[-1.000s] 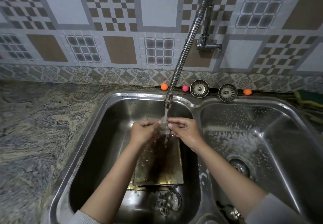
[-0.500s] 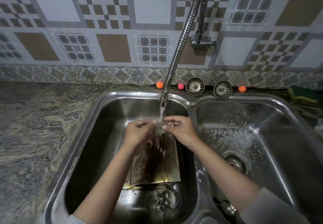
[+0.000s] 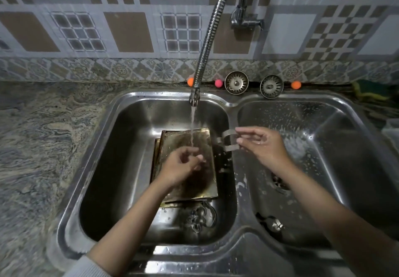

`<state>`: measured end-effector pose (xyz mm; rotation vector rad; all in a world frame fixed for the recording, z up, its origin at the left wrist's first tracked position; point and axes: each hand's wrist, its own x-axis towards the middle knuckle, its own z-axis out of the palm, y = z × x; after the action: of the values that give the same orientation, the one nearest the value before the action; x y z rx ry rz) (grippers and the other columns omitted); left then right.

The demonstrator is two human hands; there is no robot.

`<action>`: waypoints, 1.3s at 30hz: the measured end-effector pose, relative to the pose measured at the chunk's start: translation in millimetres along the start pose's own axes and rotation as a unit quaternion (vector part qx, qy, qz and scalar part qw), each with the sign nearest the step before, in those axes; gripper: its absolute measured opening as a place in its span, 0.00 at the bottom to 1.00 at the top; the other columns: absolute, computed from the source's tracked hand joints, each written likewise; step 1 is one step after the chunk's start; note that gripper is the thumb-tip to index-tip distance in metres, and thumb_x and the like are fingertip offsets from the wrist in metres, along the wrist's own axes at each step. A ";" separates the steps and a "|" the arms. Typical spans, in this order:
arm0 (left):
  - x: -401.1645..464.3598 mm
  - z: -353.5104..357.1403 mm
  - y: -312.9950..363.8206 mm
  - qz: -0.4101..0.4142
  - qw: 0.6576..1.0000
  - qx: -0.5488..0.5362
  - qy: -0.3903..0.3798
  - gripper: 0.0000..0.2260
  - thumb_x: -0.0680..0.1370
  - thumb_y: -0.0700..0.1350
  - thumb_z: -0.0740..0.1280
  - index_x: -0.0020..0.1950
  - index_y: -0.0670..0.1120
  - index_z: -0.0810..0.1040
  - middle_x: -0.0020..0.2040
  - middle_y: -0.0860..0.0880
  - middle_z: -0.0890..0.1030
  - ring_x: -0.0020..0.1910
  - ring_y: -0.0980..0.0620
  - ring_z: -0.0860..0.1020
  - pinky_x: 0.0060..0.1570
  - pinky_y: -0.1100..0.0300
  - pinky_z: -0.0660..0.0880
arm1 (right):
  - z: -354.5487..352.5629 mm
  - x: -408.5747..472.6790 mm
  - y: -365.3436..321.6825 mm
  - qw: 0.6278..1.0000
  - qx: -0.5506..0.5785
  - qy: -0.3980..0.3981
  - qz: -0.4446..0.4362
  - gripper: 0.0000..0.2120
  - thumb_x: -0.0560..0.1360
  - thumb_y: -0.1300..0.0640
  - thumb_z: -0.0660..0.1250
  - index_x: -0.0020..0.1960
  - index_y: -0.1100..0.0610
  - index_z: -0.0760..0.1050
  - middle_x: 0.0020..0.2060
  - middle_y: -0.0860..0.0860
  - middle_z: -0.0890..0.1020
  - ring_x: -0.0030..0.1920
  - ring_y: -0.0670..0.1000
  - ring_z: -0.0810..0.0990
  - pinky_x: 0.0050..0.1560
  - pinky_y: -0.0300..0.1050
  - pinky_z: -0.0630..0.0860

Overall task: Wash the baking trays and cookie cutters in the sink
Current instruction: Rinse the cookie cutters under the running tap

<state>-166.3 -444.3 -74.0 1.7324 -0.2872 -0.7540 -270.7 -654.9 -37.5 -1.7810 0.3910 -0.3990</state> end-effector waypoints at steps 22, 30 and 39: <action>-21.9 26.9 -76.4 -0.054 0.780 0.558 -0.277 0.12 0.74 0.52 0.68 0.52 0.46 0.83 0.50 0.46 0.83 0.48 0.47 0.80 0.48 0.55 0.76 | -56.8 -90.9 109.9 0.843 -0.348 -0.244 0.331 0.10 0.73 0.65 0.65 0.50 0.54 0.79 0.32 0.45 0.82 0.21 0.43 0.74 0.28 0.37 0.72; -29.1 12.6 -60.4 0.047 0.847 0.501 -0.168 0.07 0.71 0.44 0.70 0.47 0.49 0.84 0.44 0.51 0.83 0.41 0.53 0.79 0.39 0.61 0.74 | -62.6 -78.8 72.8 0.907 -0.338 -0.122 0.218 0.09 0.74 0.56 0.69 0.54 0.51 0.80 0.39 0.44 0.79 0.39 0.40 0.77 0.36 0.27 0.68; -34.6 -10.7 -14.6 0.096 0.956 0.272 -0.044 0.08 0.69 0.40 0.77 0.45 0.48 0.82 0.44 0.51 0.81 0.41 0.59 0.80 0.40 0.71 0.75 | 5.3 -53.9 1.4 0.981 -0.130 -0.128 0.068 0.10 0.74 0.59 0.69 0.50 0.44 0.79 0.43 0.49 0.83 0.43 0.53 0.82 0.49 0.42 0.80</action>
<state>-188.9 -412.4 -74.7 2.1466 -0.7727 -0.6449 -315.9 -625.8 -43.5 -2.0158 0.3931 -0.0197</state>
